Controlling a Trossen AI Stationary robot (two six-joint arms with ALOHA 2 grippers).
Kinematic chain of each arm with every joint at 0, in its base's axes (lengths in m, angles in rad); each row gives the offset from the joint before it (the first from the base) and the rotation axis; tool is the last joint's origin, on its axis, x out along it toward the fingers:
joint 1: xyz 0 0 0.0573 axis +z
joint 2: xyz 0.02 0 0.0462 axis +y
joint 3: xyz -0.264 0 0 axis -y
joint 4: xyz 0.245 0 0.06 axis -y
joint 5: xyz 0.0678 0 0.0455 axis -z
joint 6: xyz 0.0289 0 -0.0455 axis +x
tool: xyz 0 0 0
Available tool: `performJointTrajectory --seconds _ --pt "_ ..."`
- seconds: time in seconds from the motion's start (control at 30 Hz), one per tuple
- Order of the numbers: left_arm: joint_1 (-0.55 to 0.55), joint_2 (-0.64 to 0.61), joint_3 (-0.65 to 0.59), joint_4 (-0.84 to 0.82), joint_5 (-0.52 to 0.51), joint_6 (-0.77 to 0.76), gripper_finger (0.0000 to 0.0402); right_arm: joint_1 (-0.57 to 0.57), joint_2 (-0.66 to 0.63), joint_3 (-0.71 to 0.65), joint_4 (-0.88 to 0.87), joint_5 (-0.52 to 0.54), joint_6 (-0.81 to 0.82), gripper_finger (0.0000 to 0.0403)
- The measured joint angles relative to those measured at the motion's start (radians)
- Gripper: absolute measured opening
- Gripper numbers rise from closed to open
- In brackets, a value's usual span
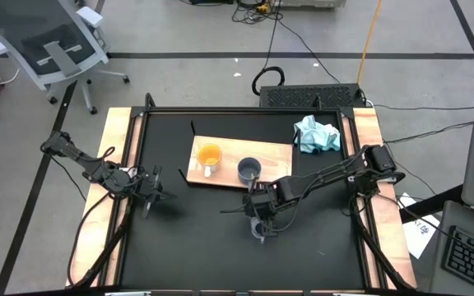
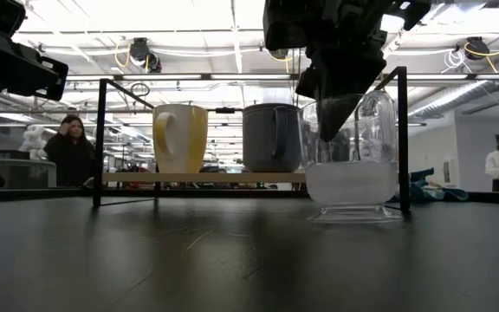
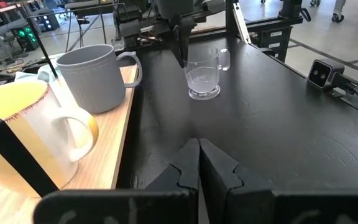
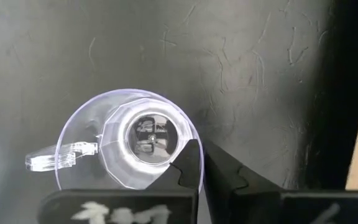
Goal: Stack small to large cups/mugs on shelf
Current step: Put the transparent mug on the shelf
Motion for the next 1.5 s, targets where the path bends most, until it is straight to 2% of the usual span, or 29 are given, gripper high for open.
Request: performJointTrajectory --seconds 0.5,1.13,1.5 --pt "0.000 0.000 0.000 -0.001 0.000 -0.004 0.0010 0.020 -0.170 0.000 -0.048 0.075 0.051 0.0000" --pt "0.000 0.000 0.000 -0.002 0.000 -0.003 0.0010 0.026 -0.180 0.000 -0.083 0.076 0.080 0.0000" --pt "0.000 0.000 0.000 -0.002 0.000 -0.003 0.0010 0.005 -0.180 0.001 -0.179 0.107 0.080 0.0000"
